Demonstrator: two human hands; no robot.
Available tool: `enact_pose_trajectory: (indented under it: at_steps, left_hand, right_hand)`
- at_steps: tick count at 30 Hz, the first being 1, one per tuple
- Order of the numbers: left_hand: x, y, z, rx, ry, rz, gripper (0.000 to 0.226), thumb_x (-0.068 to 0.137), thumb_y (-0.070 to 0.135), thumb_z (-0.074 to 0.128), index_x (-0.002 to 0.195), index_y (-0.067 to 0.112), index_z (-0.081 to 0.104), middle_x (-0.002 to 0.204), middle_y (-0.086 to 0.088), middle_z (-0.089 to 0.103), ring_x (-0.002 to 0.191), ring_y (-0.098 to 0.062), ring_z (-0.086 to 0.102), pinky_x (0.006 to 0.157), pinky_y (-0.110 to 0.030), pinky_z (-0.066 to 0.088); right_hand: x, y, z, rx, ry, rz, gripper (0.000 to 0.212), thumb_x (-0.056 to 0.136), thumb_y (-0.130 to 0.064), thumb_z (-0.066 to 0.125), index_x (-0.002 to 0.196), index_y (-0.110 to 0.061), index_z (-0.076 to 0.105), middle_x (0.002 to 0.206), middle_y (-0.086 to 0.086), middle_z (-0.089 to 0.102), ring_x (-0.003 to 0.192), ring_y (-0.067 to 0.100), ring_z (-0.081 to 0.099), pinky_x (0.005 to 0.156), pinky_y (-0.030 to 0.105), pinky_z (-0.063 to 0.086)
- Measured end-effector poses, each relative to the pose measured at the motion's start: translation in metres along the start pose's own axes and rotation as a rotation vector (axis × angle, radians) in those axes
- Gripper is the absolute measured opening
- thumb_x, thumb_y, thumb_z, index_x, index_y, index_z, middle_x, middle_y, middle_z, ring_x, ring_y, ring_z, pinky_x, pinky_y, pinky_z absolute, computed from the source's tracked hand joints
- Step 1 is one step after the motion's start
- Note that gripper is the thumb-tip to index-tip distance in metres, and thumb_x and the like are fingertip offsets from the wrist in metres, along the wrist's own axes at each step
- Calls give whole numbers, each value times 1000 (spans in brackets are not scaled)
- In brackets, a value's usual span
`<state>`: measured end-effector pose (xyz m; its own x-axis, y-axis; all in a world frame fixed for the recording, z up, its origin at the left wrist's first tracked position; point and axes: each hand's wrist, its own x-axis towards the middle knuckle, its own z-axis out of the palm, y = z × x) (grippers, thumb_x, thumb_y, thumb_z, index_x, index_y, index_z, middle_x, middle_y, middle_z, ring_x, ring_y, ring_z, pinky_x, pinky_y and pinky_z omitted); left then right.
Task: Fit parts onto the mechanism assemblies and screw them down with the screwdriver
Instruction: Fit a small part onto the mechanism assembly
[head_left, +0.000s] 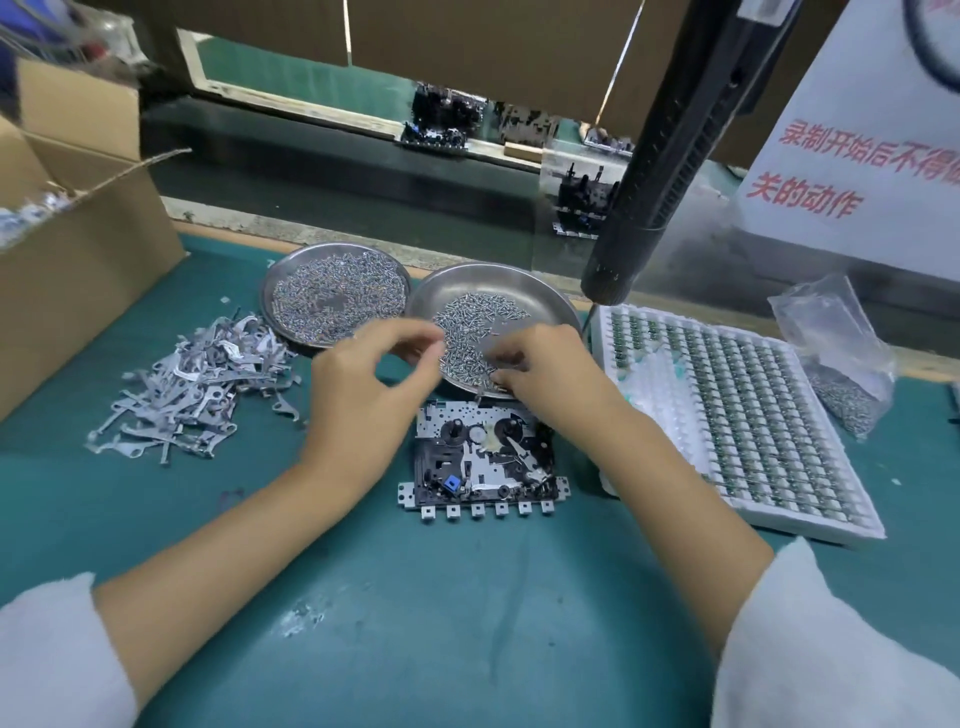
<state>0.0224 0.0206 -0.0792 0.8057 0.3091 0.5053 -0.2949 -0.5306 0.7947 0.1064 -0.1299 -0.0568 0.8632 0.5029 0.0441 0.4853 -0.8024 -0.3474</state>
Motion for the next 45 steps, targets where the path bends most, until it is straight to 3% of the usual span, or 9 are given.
enact_pose_trajectory:
  at_steps: [6, 11, 14, 19, 24, 29, 33, 37, 45]
  left_hand:
    - [-18, 5, 12, -12, -10, 54, 13, 78, 5, 75, 84, 17, 73, 81, 16, 67, 76, -2, 61, 80, -42, 49]
    - [-14, 2, 9, -140, -16, -80, 19, 79, 10, 74, 85, 28, 69, 80, 17, 69, 77, -1, 64, 80, -22, 49]
    - [-13, 2, 9, -165, -29, -114, 20, 79, 14, 74, 90, 30, 67, 81, 16, 69, 76, -2, 64, 84, -29, 50]
    - [-14, 4, 9, -108, -25, -64, 23, 80, 16, 74, 82, 38, 67, 86, 22, 68, 76, 0, 63, 85, -41, 49]
    - [-13, 1, 9, -154, -45, -99, 21, 81, 14, 73, 83, 35, 69, 85, 20, 69, 78, 2, 63, 77, -12, 44]
    - [-13, 2, 10, -198, -85, -110, 17, 79, 15, 76, 85, 30, 70, 83, 18, 70, 77, 0, 64, 80, -18, 47]
    - [-14, 2, 10, -192, -104, -103, 10, 77, 23, 76, 82, 30, 72, 77, 21, 69, 68, 3, 59, 75, -29, 45]
    - [-14, 5, 9, -233, -117, -98, 24, 75, 28, 77, 96, 34, 66, 81, 19, 72, 78, -4, 65, 87, -41, 49]
    - [-13, 6, 11, -265, -207, -70, 36, 72, 33, 74, 103, 38, 58, 80, 16, 73, 85, -3, 66, 98, -44, 44]
  right_hand:
    - [-3, 3, 9, 47, 157, 12, 20, 79, 8, 58, 90, 1, 73, 89, 16, 72, 86, 28, 65, 82, 39, 51]
    - [-6, 6, 8, 142, 203, 34, 22, 88, 0, 59, 105, -8, 71, 94, 6, 71, 79, 12, 59, 80, 20, 47]
    - [-9, 6, 7, 214, 251, 40, 24, 88, 0, 58, 109, -8, 69, 93, 4, 68, 78, 8, 54, 75, 12, 41]
    - [-6, 9, 5, 114, 173, 42, 25, 86, 0, 62, 109, -5, 69, 97, 10, 70, 88, 21, 63, 84, 27, 48]
    - [-7, 6, 9, 114, 228, 47, 24, 86, 1, 61, 108, -7, 69, 90, 8, 70, 82, 20, 63, 82, 33, 51]
    - [-11, 5, 5, 375, 333, 91, 25, 85, 3, 61, 104, -11, 70, 74, -12, 60, 68, -4, 54, 67, 1, 40]
    - [-24, 3, 1, 763, 352, 120, 25, 83, 4, 67, 94, -18, 69, 75, -7, 65, 70, 5, 62, 72, 16, 49]
    - [-49, -4, 5, 1184, 346, 103, 23, 79, 3, 70, 94, -14, 69, 75, -2, 71, 74, 10, 67, 70, 21, 54]
    - [-58, -10, 13, 1308, 303, 48, 24, 79, 10, 67, 98, -4, 65, 72, -1, 71, 69, 10, 68, 64, 17, 52]
